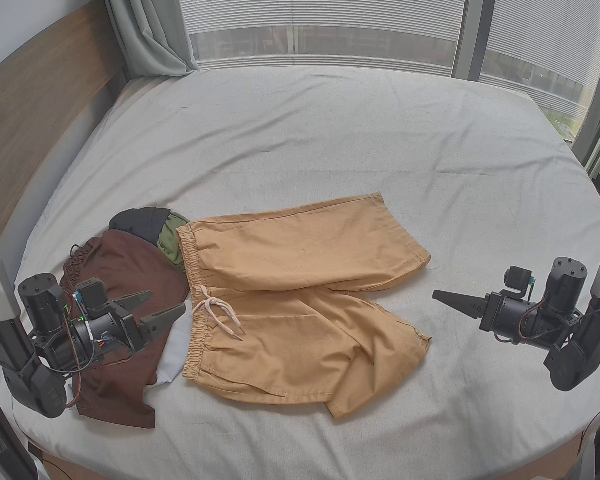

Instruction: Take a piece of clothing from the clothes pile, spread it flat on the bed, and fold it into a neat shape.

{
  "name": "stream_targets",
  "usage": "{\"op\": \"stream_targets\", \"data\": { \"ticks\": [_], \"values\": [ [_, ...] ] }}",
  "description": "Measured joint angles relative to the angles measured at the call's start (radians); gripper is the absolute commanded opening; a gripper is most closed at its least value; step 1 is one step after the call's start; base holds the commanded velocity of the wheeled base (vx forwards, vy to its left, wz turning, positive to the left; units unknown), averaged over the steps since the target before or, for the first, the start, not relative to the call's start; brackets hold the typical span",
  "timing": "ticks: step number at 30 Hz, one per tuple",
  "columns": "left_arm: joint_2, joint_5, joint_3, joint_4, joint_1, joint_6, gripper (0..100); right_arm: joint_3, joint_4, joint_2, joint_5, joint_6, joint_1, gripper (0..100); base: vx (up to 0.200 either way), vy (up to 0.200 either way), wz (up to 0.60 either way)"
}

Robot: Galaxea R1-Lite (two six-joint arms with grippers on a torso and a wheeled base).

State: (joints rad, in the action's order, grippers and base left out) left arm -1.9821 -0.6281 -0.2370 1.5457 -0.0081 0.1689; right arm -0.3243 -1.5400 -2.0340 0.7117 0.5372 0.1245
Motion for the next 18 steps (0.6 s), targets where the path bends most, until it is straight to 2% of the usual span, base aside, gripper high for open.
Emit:
{"op": "stream_targets", "data": {
  "ticks": [9,18],
  "values": [
    [0.019,-0.001,0.047,0.0,-0.005,-0.101,100,0.031,0.0,0.007,-0.005,-0.003,0.002,100,0.0,0.0,0.0],
    [0.021,-0.002,0.073,0.0,-0.008,-0.143,100,0.044,0.0,-0.002,-0.01,-0.002,0.002,100,0.0,0.0,0.0]
  ]
}}
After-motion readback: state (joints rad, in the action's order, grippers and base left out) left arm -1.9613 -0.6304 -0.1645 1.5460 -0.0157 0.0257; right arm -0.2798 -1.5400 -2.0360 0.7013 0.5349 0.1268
